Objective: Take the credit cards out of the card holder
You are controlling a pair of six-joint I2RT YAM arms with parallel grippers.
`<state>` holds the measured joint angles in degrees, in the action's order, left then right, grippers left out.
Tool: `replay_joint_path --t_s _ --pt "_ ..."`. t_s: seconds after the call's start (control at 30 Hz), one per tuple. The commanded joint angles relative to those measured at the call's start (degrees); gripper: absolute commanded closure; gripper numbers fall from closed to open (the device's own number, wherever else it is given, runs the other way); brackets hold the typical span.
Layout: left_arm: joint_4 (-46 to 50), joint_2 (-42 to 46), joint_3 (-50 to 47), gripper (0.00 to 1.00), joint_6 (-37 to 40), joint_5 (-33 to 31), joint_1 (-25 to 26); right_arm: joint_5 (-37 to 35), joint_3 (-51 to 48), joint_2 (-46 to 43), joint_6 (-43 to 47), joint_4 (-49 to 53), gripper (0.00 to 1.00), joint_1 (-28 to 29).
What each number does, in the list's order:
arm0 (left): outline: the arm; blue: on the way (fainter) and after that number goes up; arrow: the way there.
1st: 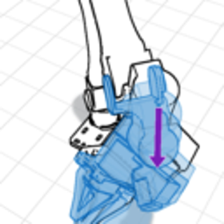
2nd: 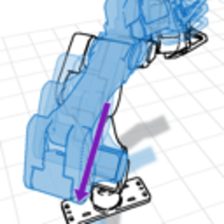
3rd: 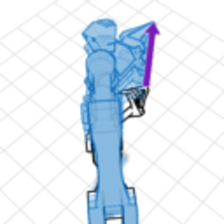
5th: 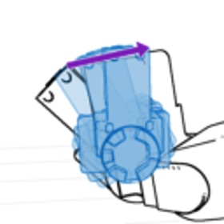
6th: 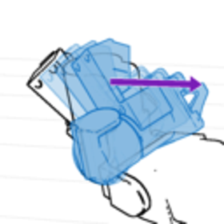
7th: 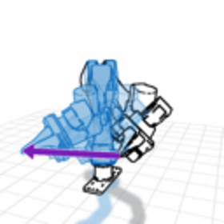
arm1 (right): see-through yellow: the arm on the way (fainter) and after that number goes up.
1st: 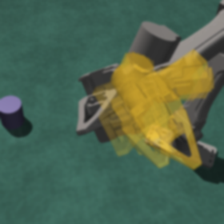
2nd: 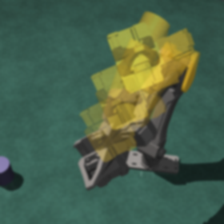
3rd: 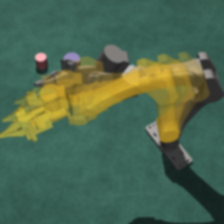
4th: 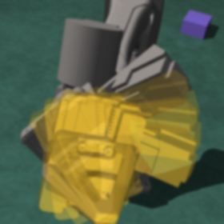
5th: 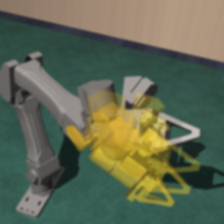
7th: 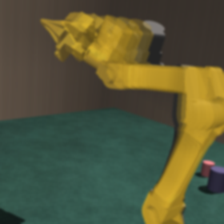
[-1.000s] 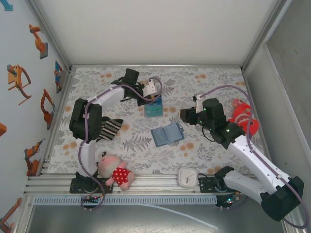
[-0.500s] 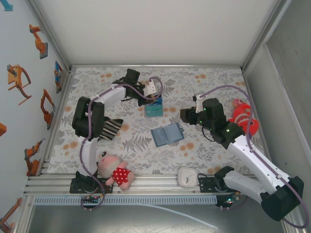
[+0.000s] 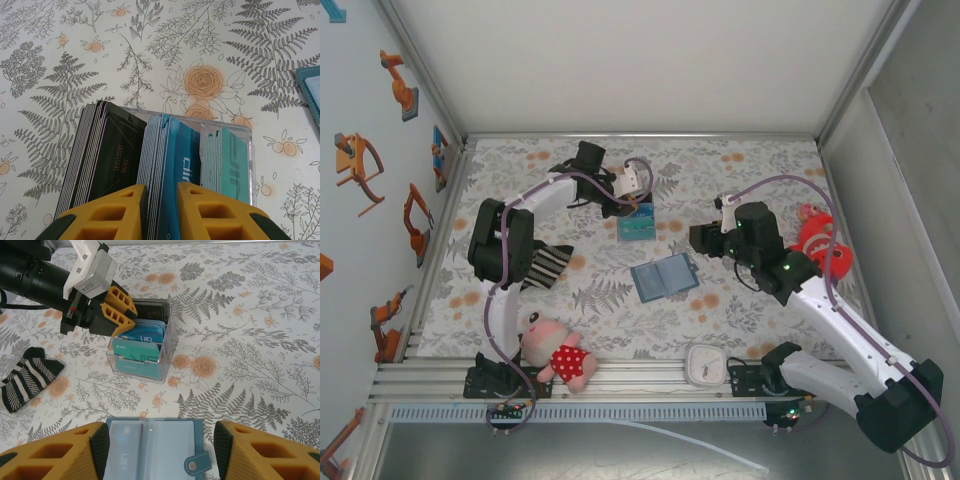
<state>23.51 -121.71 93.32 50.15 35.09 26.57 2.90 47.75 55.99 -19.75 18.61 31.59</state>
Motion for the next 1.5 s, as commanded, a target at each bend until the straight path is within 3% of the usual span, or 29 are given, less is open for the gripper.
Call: replay_joint_path --t_s 0.0,0.07,0.13,0.3,0.63,0.83,1.0,1.17,1.47 --pt "0.07 2.54 0.86 0.78 -0.31 0.65 -0.11 0.31 1.54 0.56 -0.82 -0.61 0.44 0.13" --pt "-0.49 4.19 -0.04 0.72 -0.86 0.68 -0.05 0.1 1.74 1.31 -0.86 0.37 0.45 0.13" --pt "-1.79 6.28 -1.44 0.57 -1.86 0.64 -0.07 -0.08 1.91 2.36 -0.82 0.98 0.46 0.1" --pt "-10.99 13.23 -9.14 0.02 -7.34 -1.03 0.04 2.03 1.58 5.96 -1.91 1.11 0.51 0.3" --pt "-32.96 29.32 -29.99 0.03 -26.34 -5.14 0.23 1.32 1.01 15.75 -3.37 0.0 0.51 5.07" --pt "-42.55 39.96 -43.66 0.03 -38.5 -15.99 1.52 -2.35 3.88 23.27 -3.3 1.29 0.51 12.25" --pt "-43.38 48.74 -52.82 0.03 -48.86 -29.47 3.84 -4.75 7.15 29.79 -2.15 3.95 0.53 17.0" --pt "-44.04 56.83 -61.49 0.03 -64.61 -42.88 4.33 -6.18 10.51 35.46 -0.97 7.25 0.58 20.29" --pt "-35.0 65.51 -64.05 0.03 -76.01 -50.42 4.21 -5.98 14.23 43.3 -1.32 9.16 0.64 22.28"
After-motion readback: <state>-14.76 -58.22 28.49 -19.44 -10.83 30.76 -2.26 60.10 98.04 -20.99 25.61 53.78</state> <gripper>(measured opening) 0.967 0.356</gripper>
